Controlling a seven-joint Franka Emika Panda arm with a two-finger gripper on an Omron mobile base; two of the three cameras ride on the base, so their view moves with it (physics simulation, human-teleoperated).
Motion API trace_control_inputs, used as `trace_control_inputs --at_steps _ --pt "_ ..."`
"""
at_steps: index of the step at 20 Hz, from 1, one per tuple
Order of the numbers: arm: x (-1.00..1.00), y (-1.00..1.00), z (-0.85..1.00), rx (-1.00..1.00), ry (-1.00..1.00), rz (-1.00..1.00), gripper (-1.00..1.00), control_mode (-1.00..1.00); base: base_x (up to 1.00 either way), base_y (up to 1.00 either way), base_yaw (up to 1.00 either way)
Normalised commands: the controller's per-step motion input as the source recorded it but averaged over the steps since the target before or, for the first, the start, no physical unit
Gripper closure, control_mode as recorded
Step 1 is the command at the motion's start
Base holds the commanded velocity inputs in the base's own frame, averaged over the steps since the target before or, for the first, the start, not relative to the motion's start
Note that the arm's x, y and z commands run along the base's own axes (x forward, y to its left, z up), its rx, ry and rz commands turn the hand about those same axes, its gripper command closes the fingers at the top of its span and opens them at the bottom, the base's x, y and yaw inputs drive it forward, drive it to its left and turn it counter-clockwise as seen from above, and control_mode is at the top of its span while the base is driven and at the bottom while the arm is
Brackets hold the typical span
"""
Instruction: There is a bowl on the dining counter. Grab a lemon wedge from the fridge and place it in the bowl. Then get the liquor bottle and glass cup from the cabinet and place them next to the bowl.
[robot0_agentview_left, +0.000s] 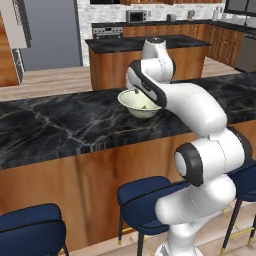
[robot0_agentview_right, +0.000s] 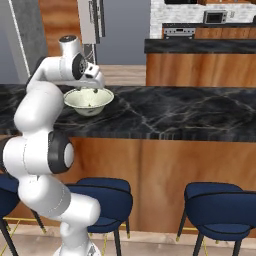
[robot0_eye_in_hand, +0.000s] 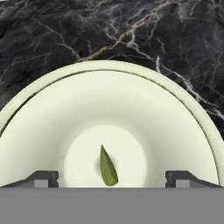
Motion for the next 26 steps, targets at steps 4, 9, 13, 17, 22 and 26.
trace_control_inputs --at_steps 4,9,13,17,22,26 --pt "-0.35 -0.1 0.49 0.0 -0.23 0.0 -1.0 -1.0 0.0 0.0 0.0" --pt "-0.9 -0.09 0.03 0.0 -0.46 0.0 -1.0 -1.0 0.0 0.0 0.0" --pt "-0.97 -0.13 0.15 0.0 -0.48 0.04 -1.0 -1.0 0.0 0.0 0.0" --pt "-0.97 -0.16 0.05 0.0 -0.38 0.07 -1.0 -1.0 0.0 0.0 0.0" --pt "-1.0 -0.11 0.0 0.0 -0.22 0.09 -1.0 -1.0 0.0 0.0 0.0" --pt "-0.87 -0.05 -0.18 0.0 -0.08 0.05 -1.0 -1.0 0.0 0.0 0.0"
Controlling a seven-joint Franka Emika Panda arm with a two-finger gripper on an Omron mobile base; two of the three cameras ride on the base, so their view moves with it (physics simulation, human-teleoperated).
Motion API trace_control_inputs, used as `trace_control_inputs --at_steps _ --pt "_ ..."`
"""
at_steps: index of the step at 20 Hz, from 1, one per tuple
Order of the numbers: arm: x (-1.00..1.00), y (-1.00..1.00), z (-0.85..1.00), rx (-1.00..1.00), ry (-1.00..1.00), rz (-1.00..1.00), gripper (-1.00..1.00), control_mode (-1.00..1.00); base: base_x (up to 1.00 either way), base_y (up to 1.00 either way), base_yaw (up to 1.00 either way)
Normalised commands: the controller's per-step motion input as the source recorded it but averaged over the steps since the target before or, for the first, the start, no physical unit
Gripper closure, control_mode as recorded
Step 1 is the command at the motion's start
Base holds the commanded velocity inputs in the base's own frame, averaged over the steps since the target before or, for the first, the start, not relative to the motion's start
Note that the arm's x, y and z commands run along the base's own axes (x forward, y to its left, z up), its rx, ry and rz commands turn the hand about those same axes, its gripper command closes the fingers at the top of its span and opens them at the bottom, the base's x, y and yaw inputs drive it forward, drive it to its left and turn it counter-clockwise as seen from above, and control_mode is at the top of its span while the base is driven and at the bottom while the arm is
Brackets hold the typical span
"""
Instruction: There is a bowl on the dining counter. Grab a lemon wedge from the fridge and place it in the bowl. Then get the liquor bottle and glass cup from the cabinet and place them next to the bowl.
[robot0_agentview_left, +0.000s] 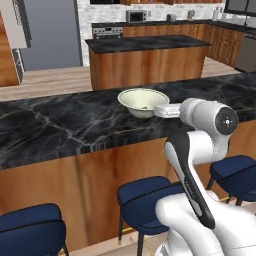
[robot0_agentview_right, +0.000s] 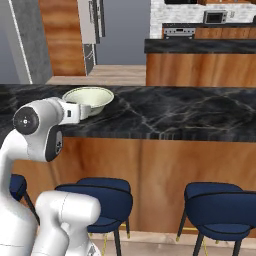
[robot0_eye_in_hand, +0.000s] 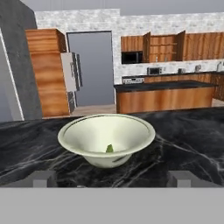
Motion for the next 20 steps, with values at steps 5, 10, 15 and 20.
trace_control_inputs --at_steps 5,10,15,20 --pt "-0.21 -0.01 -0.25 -0.02 -0.02 0.0 -1.0 -1.0 0.0 0.0 0.0" --pt "-0.77 -0.21 -0.17 0.0 -0.09 -0.02 -1.0 1.0 -0.2 -0.09 0.0" --pt "0.0 0.0 0.0 0.0 0.0 0.0 -1.0 1.0 -0.86 -0.67 0.0" --pt "0.0 0.0 0.0 0.0 0.0 0.0 -1.0 1.0 -0.42 -0.96 0.01"
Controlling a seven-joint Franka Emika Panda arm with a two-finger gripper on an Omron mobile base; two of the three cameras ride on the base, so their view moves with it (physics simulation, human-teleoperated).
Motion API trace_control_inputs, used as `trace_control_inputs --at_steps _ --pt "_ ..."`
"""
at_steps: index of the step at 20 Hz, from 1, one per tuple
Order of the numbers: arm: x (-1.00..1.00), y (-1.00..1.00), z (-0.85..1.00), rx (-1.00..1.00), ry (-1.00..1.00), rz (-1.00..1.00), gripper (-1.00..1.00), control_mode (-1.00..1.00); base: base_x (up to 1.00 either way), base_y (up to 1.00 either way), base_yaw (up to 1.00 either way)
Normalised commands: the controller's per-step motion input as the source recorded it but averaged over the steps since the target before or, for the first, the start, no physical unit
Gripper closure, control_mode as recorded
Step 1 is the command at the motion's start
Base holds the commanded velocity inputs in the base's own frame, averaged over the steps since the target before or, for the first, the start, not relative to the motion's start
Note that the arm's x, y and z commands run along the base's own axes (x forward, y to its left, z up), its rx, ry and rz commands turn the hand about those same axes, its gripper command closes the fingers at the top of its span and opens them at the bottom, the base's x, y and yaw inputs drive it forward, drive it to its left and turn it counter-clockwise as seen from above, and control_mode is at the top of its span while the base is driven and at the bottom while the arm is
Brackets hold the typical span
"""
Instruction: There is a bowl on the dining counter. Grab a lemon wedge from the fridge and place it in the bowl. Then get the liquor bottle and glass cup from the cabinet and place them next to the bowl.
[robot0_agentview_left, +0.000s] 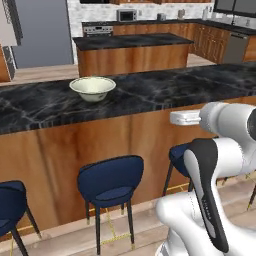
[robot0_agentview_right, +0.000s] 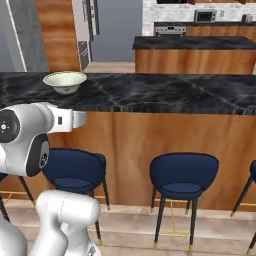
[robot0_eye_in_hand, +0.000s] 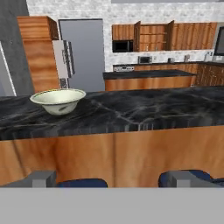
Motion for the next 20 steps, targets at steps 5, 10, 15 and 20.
trace_control_inputs --at_steps 5,10,15,20 --pt "0.0 0.0 0.0 0.0 0.0 0.0 -1.0 1.0 -0.11 -1.0 0.03" --pt "0.0 0.0 0.0 0.0 0.0 0.0 -1.0 1.0 0.0 -1.0 0.08" --pt "0.0 0.0 0.0 0.0 0.0 0.0 -1.0 1.0 0.0 -1.0 0.09" --pt "0.0 0.0 0.0 0.0 0.0 0.0 -1.0 1.0 0.0 -1.0 0.05"
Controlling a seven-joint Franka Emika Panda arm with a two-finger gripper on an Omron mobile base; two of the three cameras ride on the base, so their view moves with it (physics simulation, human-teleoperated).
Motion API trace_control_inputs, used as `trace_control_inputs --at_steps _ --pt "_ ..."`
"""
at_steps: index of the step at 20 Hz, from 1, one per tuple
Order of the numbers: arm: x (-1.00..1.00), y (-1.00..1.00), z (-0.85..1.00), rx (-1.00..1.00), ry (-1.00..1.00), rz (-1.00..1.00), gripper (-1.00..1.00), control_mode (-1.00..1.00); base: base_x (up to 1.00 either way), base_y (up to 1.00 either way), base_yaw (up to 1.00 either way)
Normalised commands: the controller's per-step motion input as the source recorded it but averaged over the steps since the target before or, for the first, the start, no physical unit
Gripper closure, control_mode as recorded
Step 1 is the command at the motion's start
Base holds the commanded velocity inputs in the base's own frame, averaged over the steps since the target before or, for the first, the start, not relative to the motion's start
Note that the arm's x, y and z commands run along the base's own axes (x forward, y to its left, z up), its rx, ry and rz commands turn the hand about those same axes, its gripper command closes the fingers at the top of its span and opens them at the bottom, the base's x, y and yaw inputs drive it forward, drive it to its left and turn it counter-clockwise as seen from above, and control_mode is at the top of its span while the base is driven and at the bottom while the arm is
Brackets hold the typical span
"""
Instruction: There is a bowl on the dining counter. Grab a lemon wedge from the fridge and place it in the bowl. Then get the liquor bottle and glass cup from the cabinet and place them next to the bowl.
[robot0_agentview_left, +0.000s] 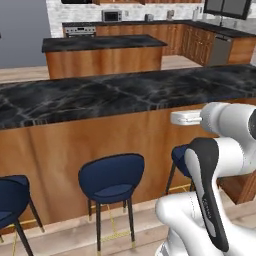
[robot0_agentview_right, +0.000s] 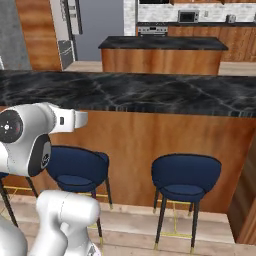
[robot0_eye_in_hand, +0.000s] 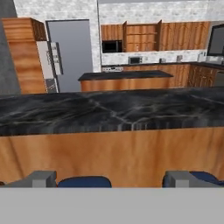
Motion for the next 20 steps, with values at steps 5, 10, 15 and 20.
trace_control_inputs --at_steps 5,10,15,20 --pt "0.0 0.0 0.0 0.0 0.0 0.0 -1.0 1.0 0.0 -1.0 0.06" --pt "0.0 0.0 0.0 0.0 0.0 0.0 -1.0 1.0 0.0 -1.0 0.06" --pt "0.0 0.0 0.0 0.0 0.0 0.0 -1.0 1.0 0.0 -1.0 0.07" --pt "0.0 0.0 0.0 0.0 0.0 0.0 -1.0 1.0 0.0 -1.0 0.07"
